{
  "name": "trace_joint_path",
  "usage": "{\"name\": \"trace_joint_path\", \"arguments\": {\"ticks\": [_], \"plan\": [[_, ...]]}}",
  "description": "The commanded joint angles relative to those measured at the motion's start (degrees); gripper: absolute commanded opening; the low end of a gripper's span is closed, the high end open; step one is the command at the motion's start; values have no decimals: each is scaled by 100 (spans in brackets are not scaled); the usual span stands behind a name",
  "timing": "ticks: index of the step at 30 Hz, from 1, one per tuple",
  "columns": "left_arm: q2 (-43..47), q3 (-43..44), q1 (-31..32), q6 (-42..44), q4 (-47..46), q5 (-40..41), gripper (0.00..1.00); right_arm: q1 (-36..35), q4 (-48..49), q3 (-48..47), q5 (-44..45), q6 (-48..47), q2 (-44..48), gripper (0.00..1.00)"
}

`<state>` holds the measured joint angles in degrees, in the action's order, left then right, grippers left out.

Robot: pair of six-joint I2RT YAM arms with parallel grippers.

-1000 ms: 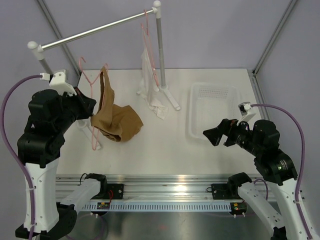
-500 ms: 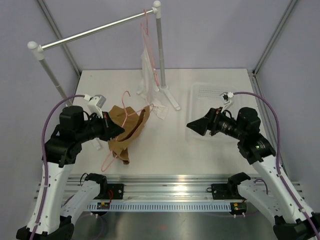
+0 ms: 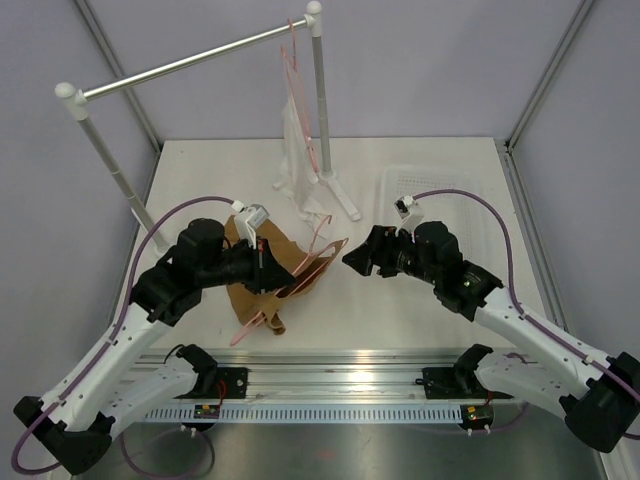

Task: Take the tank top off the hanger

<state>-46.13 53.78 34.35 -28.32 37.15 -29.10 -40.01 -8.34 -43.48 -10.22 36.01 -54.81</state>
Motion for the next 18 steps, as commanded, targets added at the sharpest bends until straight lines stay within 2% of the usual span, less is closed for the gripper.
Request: {"name": "trace_joint_path", "arguments": {"ticks": [1,12,16,18], "plan": [[69,-87,230,-543,-1147,247,0,-60,376,208,609,-94,-100,80],[192,-34,722,-930,-1280,581,0,-60,1563,235,196,-313,-1013,75],[288,10,766,-983,-1140,607,0,-60,1642,86,274,-515,-1313,60],[350,54,775,-957,-1026,739,0,-60,1634,24,275,-612,-1383,41]]}}
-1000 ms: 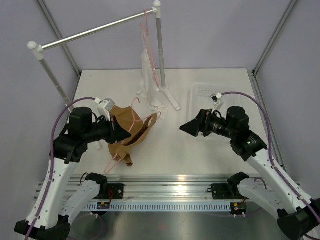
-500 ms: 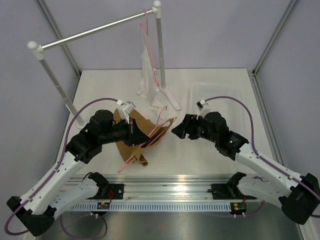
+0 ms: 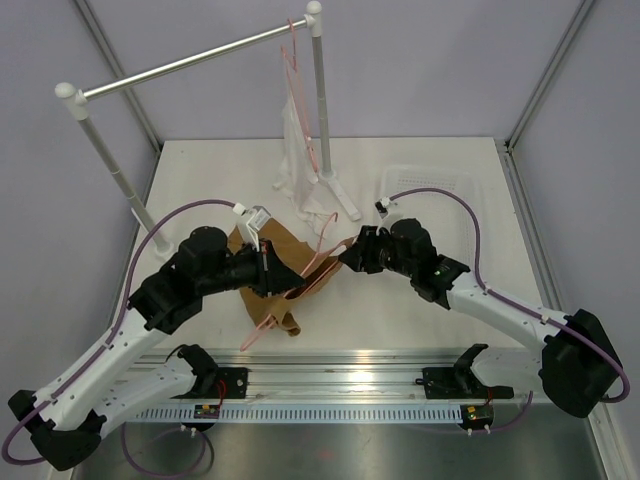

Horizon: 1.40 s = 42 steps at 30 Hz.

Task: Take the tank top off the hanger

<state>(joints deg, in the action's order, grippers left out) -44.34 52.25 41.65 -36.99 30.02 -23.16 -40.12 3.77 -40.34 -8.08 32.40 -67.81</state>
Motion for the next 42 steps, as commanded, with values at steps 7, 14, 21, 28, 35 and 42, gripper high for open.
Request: {"name": "trace_joint_path", "arguments": {"ticks": [7,14,21,28,35,42], "plan": [[373,522,45,148,528,609,0,-49,274,-361,429,-419,4,0],[584,822,45,877,1541,823,0,-40,-638,-974,1430,-858,84,0],[1269,690,45,816,1252,514,0,-31,-931,-1609,1572,-1228,-504,0],[1401,980,45,860,1410,733,0,-40,-1176,-1741,1467,-999,-584,0],[1568,902,45,896,419,111,0,-31,-1151,-1829,616,-1007,-374,0],[1640,14,45,377,-2445,-418,0,-40,-869,-1872,-721,-824,-268,0]]}}
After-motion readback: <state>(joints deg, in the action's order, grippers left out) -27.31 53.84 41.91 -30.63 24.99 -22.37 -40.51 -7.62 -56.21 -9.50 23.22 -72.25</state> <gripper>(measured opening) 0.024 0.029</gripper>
